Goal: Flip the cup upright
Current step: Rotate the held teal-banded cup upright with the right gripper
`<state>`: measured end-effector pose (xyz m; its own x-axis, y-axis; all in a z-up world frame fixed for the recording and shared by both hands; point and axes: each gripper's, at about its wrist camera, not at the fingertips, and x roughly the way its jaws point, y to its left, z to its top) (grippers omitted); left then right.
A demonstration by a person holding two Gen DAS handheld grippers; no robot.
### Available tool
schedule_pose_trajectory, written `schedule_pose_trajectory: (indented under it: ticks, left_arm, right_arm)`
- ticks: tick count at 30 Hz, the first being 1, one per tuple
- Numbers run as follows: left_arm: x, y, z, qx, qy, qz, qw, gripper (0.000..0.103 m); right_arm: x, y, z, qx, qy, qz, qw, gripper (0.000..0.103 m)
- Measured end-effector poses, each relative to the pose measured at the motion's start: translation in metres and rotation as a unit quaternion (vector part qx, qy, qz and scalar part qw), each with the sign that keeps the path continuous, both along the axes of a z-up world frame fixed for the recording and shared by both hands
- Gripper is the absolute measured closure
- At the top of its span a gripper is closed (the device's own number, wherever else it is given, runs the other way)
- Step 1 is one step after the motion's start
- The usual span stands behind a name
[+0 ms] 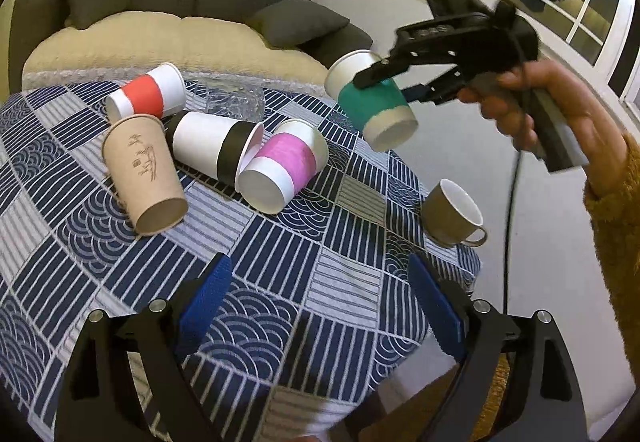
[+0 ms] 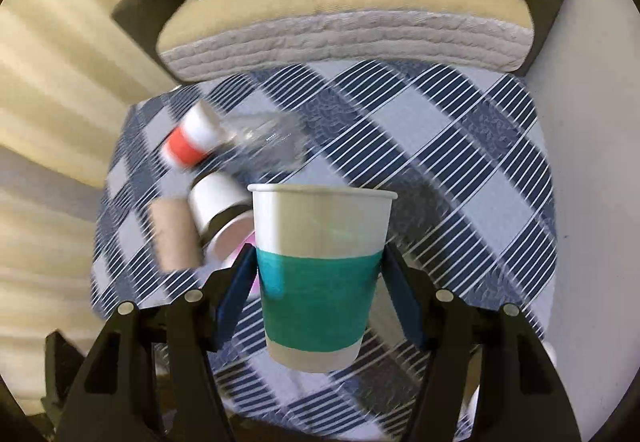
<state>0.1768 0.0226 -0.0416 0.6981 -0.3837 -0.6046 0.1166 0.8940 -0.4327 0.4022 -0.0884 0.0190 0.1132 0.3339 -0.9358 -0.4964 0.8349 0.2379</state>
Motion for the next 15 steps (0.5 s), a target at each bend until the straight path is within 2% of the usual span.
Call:
schedule_pose_trajectory:
  ticks: [8,15]
  left_arm:
    - [-0.04,-0.002,0.011,-0.02,-0.005,0.003,0.9998,0.016]
    - [-0.078,-0.007,0.013,-0.03,-0.001,0.002,0.9995,0.016]
  right_arm:
    - [-0.072,0.014,0.001,0.034,0.035,0.03,0.998,0.039]
    - [-0.112,0.02,-0.019,0.064,0.068,0.027,0.995,0.039]
